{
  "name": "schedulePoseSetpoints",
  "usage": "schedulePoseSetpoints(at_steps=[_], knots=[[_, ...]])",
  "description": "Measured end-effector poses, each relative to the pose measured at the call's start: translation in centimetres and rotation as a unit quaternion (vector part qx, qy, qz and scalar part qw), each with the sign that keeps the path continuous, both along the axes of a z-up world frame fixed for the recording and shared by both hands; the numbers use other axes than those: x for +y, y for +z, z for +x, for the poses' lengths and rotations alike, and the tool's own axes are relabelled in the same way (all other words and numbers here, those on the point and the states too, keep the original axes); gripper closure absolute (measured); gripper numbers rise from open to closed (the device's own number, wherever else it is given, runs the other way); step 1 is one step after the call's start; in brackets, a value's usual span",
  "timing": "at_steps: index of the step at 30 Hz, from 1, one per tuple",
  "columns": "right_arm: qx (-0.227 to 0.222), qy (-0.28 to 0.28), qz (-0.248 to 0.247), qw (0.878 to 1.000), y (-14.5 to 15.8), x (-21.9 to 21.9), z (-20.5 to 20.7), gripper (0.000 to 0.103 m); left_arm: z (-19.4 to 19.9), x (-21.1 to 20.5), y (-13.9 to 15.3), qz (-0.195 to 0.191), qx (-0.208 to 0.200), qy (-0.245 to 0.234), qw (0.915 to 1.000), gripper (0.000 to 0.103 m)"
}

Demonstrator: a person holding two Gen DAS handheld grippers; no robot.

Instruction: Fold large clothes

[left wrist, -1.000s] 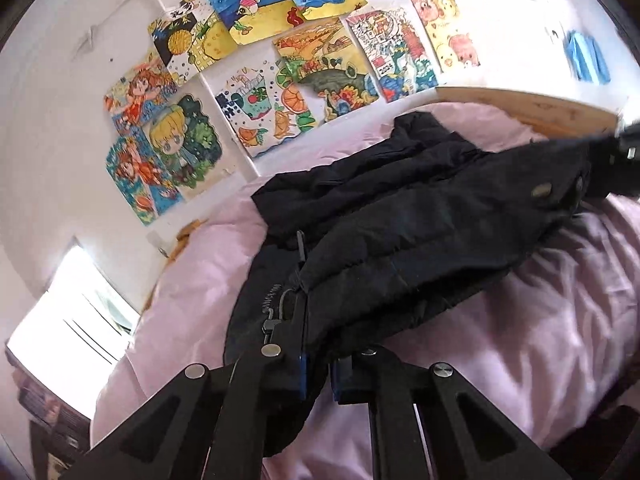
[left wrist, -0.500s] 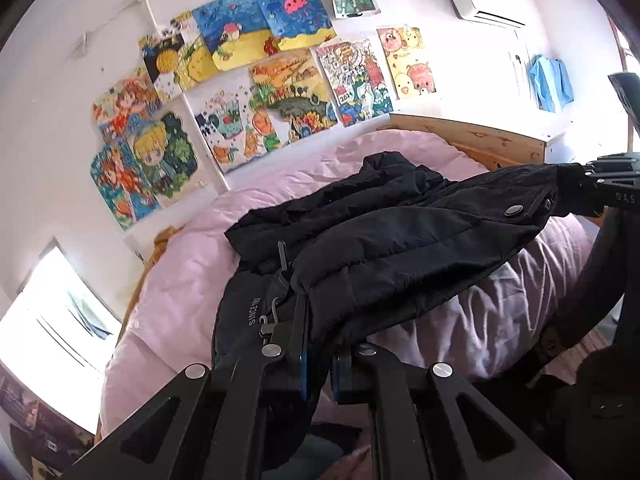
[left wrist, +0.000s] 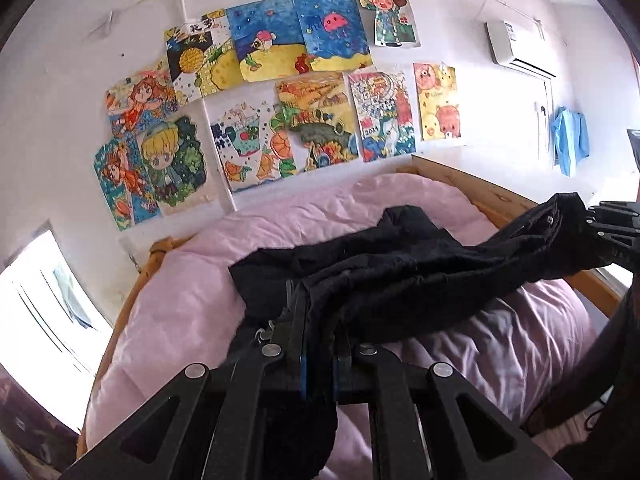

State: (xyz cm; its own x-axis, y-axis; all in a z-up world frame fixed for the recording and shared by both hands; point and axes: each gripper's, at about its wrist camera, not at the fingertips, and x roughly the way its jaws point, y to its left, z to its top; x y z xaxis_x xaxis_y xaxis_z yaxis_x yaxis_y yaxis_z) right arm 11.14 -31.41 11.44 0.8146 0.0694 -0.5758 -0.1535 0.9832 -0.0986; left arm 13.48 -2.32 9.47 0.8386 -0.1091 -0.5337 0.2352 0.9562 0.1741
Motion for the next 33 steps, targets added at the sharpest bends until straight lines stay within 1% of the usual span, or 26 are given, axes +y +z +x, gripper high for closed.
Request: schedulePoseSetpoints(at_steps=[3,6,8,13,16,21,25,29,33], knots=[[-0.004,0.008,-0.016,1.0,0.6,0.4,1.3,0.094,1.6,-0.7,0.4,0.02,-0.01,-0.001,0.9997,0.095],[-0.003,0.017,-0.038,0.999,1.4,0.4,3.9,0.094,3.5,-1.5,0.7,0.046,-0.019,0.0,0.9988,0.094],[0.0,0.021,-0.049,0.999,2.1,0.5,6.4,0.094,5.2,-2.0,0.9,0.062,-0.022,0.0,0.9979,0.094],[-0.002,0.023,-0.064,0.998,2.8,0.9,11.8,0.094,10.5,-2.4,1.1,0.077,-0.026,0.015,0.9966,0.094],[-0.013,0.023,-0.084,0.996,2.5,1.6,14.8,0.094,14.7,-2.6,0.5,0.075,-0.014,0.027,0.9968,0.094],[-0.022,0.023,-0.111,0.993,0.8,2.3,19.5,0.094,20.7,-3.2,-0.8,0.082,0.015,0.035,0.9959,0.094],[-0.032,0.026,-0.144,0.989,-1.2,2.9,23.5,0.094,25.0,-3.8,-2.9,0.099,0.023,0.045,0.9938,0.095],[-0.029,0.027,-0.159,0.986,-3.8,3.2,27.7,0.094,28.6,-3.7,-5.2,0.09,0.038,0.055,0.9937,0.095],[-0.015,0.03,-0.167,0.985,-6.5,3.4,30.6,0.094,31.6,-3.4,-7.8,0.078,0.055,0.064,0.9934,0.095]])
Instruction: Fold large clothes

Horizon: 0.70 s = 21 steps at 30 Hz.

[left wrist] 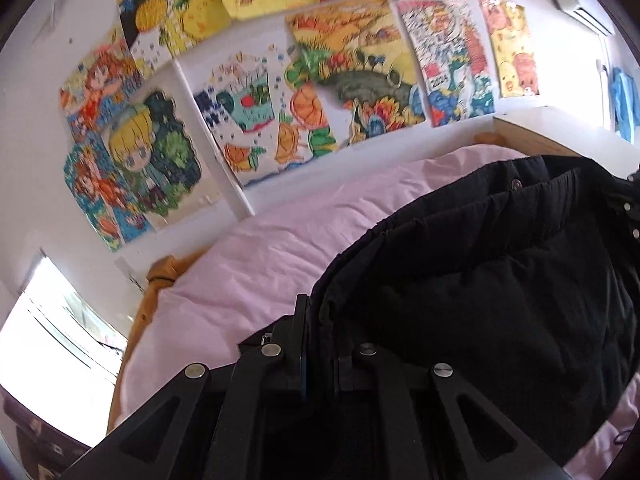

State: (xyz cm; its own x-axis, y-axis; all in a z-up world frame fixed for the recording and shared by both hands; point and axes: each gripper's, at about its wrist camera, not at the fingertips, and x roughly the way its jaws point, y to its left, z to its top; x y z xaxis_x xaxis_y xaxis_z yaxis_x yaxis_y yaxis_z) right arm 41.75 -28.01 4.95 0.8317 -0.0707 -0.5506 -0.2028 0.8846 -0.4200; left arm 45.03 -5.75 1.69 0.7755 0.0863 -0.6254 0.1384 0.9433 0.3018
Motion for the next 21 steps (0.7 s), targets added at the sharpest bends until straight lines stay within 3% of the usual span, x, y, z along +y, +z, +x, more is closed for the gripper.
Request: schedulePoseSetpoints(at_steps=[10,14,19,21], knots=[[0.046,-0.002,0.005,0.999,-6.5,0.1,4.9,0.093,4.7,0.9,-6.8,-0.032,0.063,0.007,0.9975,0.094],[0.064,-0.009,0.02,0.998,-8.0,-0.5,5.9,0.087,5.5,0.9,-7.7,-0.038,0.077,0.009,0.9962,0.092],[0.076,-0.015,0.023,0.997,-9.0,-0.8,7.1,0.075,6.3,1.6,-7.8,-0.062,0.093,0.013,0.9936,0.089],[0.081,-0.022,0.026,0.996,-9.4,-1.0,7.6,0.065,6.3,1.9,-7.9,-0.07,0.096,0.011,0.9928,0.087]])
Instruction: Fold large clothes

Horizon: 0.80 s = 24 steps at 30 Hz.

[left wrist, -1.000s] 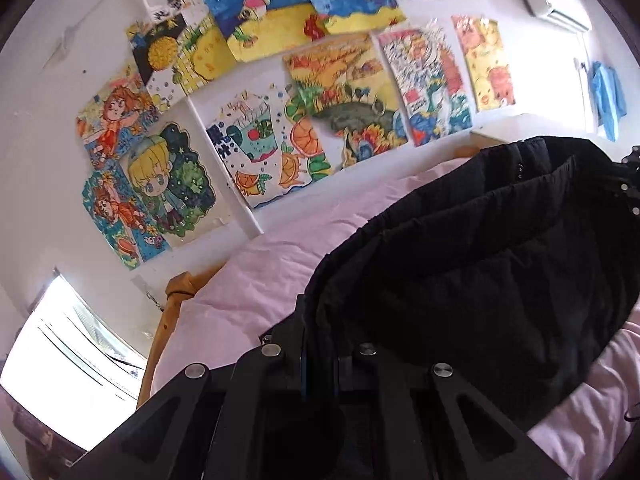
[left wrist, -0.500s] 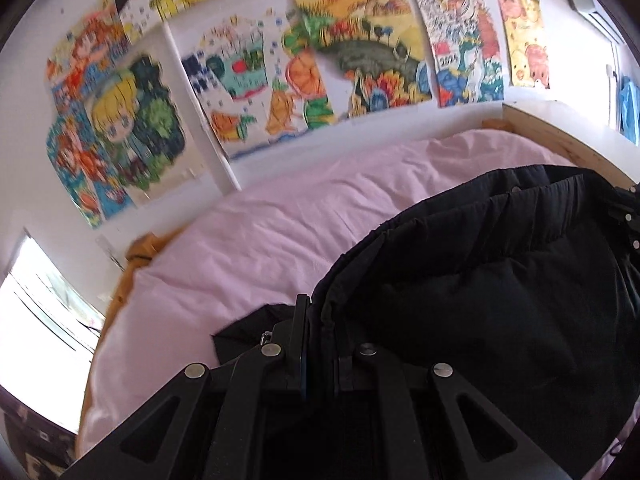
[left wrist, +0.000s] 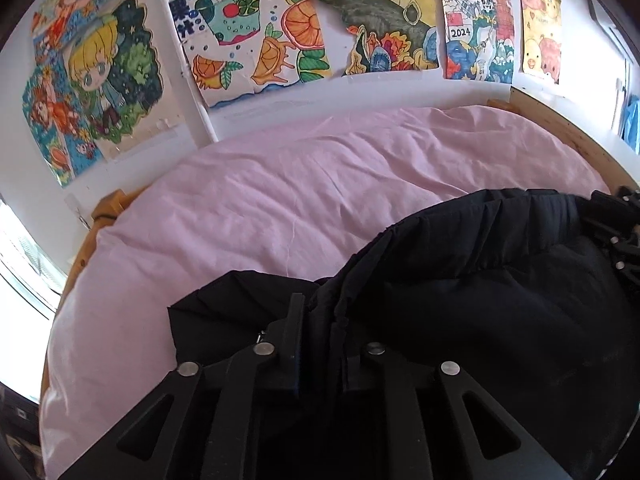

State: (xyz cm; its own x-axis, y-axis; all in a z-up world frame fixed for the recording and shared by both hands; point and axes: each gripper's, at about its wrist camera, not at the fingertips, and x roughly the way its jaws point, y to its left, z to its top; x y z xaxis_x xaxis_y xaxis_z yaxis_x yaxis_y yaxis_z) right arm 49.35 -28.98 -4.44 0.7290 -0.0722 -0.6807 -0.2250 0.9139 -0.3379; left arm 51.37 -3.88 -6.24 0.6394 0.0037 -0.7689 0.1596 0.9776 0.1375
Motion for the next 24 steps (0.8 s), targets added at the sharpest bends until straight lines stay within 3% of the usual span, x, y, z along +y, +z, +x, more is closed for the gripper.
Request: schedulePoseSetpoints(at_steps=[3,5,6,7,11,14,16,19,21,24], knots=[[0.01,-0.005,0.017,1.0,-0.3,-0.7,0.3,0.06,-0.4,0.6,0.0,-0.009,0.0,-0.008,0.9999,0.07],[0.007,0.003,0.032,0.999,0.1,-1.4,-0.2,0.056,-1.2,1.3,0.3,-0.014,-0.013,-0.012,0.9998,0.014],[0.004,0.005,0.038,0.999,0.3,-1.8,-0.6,0.049,-1.6,1.8,0.6,-0.017,-0.025,-0.01,0.9995,0.009],[0.003,0.006,0.049,0.999,0.6,-2.3,-1.0,0.046,-2.2,2.6,1.0,-0.026,-0.042,-0.011,0.9987,0.008],[-0.006,0.004,0.111,0.994,1.7,-5.0,-2.4,0.036,-2.8,4.6,1.6,-0.039,-0.044,0.004,0.9983,0.008],[-0.014,0.023,0.125,0.992,2.4,-6.3,-3.4,0.03,-3.2,5.8,1.8,-0.042,-0.049,0.015,0.9978,0.008],[-0.026,0.036,0.114,0.992,3.0,-7.5,-4.6,0.028,-3.4,6.3,1.5,-0.033,-0.049,0.021,0.998,0.008],[-0.043,0.006,0.119,0.992,3.2,-10.2,-5.5,0.027,-2.9,6.6,0.1,0.001,-0.029,0.039,0.9988,0.008],[-0.033,-0.031,0.161,0.986,2.5,-12.6,-5.3,0.027,-2.6,7.0,-0.7,0.004,-0.014,0.05,0.9986,0.008],[0.028,-0.078,0.239,0.967,-0.3,-15.6,-3.7,0.029,-2.2,8.3,-1.2,-0.023,0.001,0.069,0.9973,0.008]])
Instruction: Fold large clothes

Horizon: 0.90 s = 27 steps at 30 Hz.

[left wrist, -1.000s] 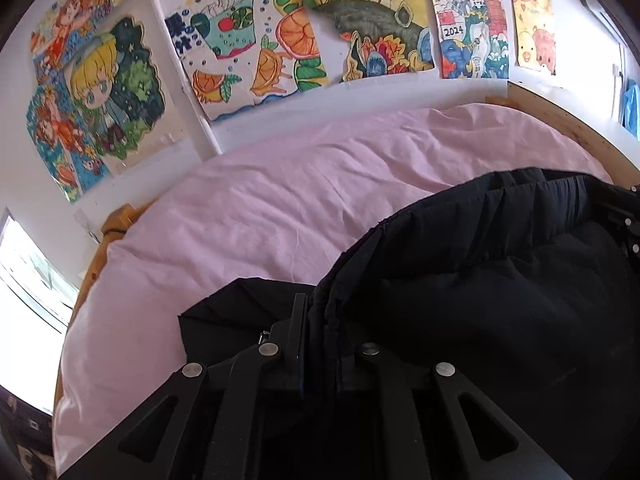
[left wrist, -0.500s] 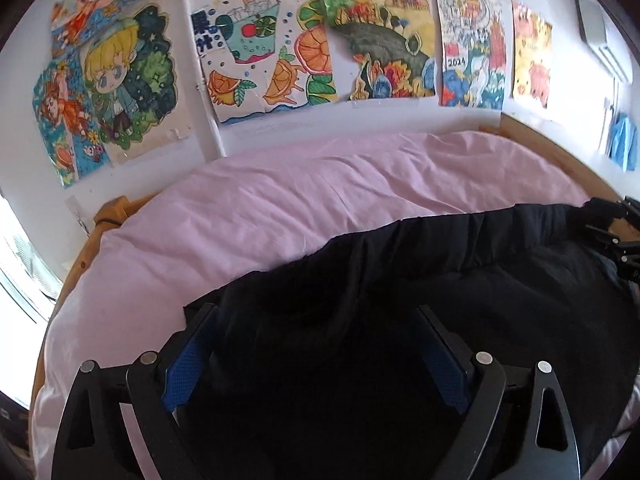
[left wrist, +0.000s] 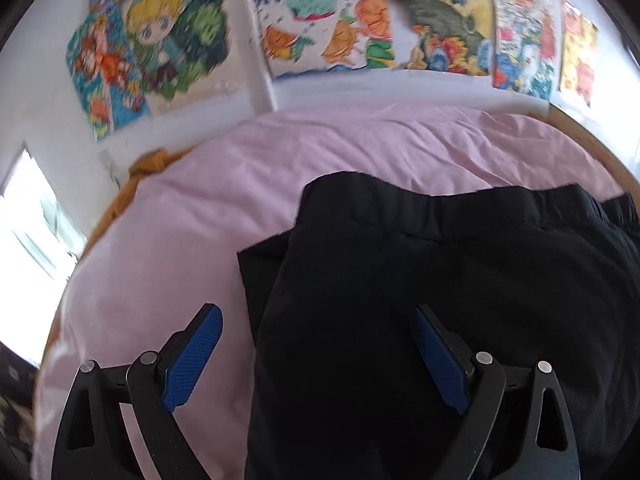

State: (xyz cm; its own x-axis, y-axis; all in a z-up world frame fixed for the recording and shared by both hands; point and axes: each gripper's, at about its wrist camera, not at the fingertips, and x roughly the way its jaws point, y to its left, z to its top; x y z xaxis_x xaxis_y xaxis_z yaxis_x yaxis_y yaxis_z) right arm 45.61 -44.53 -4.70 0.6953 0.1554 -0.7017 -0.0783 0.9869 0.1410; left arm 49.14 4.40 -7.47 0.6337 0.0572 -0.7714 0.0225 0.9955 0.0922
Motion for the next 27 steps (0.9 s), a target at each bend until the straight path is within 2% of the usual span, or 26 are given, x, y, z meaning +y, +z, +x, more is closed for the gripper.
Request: schedulePoseSetpoints(at_steps=[1,3,4,5,6,8,10,15,18,19,21,24,27], knots=[[0.014,0.001,0.014,1.0,-0.8,-0.3,0.3,0.031,0.2,0.7,-0.1,-0.016,0.006,0.009,0.9998,0.008],[0.036,0.009,0.026,0.999,-2.2,-0.2,0.7,0.052,0.4,1.6,-0.3,-0.044,0.014,0.02,0.9987,0.008],[0.046,0.015,0.027,0.998,-2.8,0.1,0.9,0.058,0.4,2.0,-0.5,-0.058,0.017,0.025,0.9979,0.013],[0.046,0.014,0.018,0.999,-3.1,0.4,1.0,0.067,0.4,2.3,-0.7,-0.07,0.02,0.027,0.997,0.029],[0.044,0.014,0.009,0.999,-3.1,0.8,0.9,0.079,0.5,2.5,-0.9,-0.084,0.027,0.025,0.9958,0.038],[0.035,0.015,-0.02,0.999,-2.7,1.4,1.0,0.091,0.5,2.6,-1.4,-0.103,0.037,0.019,0.9938,0.083],[0.018,0.021,-0.041,0.999,-1.9,2.4,0.6,0.096,0.4,2.6,-1.4,-0.104,0.033,0.021,0.9938,0.095],[-0.04,0.006,-0.1,0.994,1.4,4.1,0.6,0.099,-1.0,3.2,1.9,-0.104,-0.064,0.039,0.9917,0.098],[-0.06,-0.007,-0.129,0.99,2.2,4.6,0.8,0.099,-0.8,2.9,2.4,-0.08,-0.085,0.048,0.9921,0.098],[-0.057,-0.015,-0.141,0.988,2.0,4.8,1.3,0.099,-0.4,2.4,1.7,-0.057,-0.076,0.049,0.9943,0.098],[-0.036,-0.019,-0.165,0.986,0.6,5.2,2.4,0.099,0.4,2.1,0.3,-0.037,-0.054,0.05,0.9966,0.098],[0.008,-0.026,-0.196,0.98,-2.6,5.7,3.8,0.099,1.8,1.9,-2.8,-0.039,0.005,0.042,0.9983,0.096],[0.032,-0.037,-0.179,0.983,-3.9,5.4,4.2,0.099,1.8,2.2,-3.1,-0.054,0.014,0.034,0.9978,0.092]])
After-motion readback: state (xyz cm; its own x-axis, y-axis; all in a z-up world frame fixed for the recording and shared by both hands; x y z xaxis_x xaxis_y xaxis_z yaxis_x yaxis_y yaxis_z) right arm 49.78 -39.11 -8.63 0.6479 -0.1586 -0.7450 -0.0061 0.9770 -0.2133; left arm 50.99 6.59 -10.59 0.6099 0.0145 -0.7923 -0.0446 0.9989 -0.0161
